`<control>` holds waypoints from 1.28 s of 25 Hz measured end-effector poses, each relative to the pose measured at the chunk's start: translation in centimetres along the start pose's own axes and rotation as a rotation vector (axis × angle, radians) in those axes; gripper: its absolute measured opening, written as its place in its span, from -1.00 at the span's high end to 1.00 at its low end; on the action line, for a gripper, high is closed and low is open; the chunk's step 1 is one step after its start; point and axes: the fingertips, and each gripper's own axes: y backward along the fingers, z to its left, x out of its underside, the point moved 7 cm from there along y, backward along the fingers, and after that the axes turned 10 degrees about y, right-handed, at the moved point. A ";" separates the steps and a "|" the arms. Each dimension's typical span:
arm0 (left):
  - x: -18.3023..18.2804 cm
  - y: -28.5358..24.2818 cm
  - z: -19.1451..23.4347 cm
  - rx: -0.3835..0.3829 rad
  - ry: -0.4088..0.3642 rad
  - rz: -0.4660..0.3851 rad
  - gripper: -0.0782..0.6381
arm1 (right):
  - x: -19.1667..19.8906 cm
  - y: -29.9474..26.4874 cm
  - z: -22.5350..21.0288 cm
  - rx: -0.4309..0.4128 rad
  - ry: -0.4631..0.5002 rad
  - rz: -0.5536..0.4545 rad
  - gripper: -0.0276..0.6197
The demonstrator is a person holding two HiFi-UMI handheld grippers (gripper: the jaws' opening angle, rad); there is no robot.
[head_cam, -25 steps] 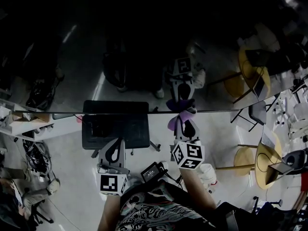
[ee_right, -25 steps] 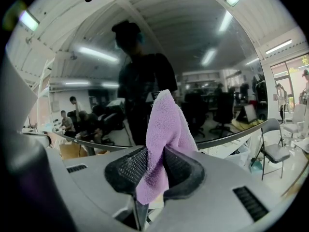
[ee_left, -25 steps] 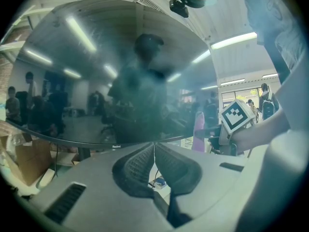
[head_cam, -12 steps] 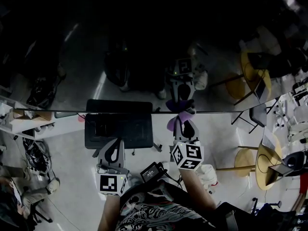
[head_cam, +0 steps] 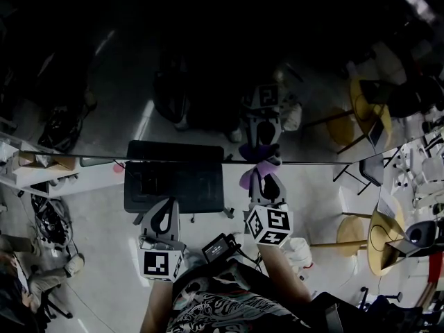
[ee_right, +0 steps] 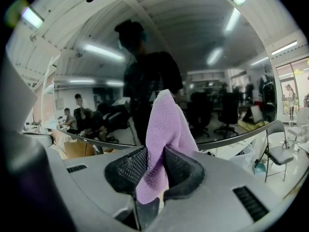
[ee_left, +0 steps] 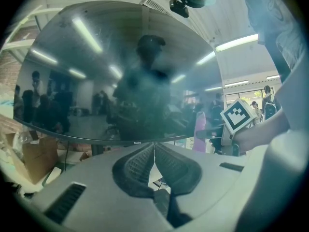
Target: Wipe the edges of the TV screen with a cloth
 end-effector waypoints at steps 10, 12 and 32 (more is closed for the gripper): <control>0.1 1.4 4.3 -0.018 -0.005 -0.005 0.73 | -0.3 -1.1 4.3 -0.013 0.022 0.003 0.58; 0.1 1.7 4.4 -0.028 -0.014 0.003 0.73 | -0.5 -1.0 4.6 -0.020 0.026 0.002 0.58; 0.0 5.2 7.3 -0.088 0.004 -0.028 0.73 | -1.0 -1.4 9.5 -0.100 0.067 -0.005 0.58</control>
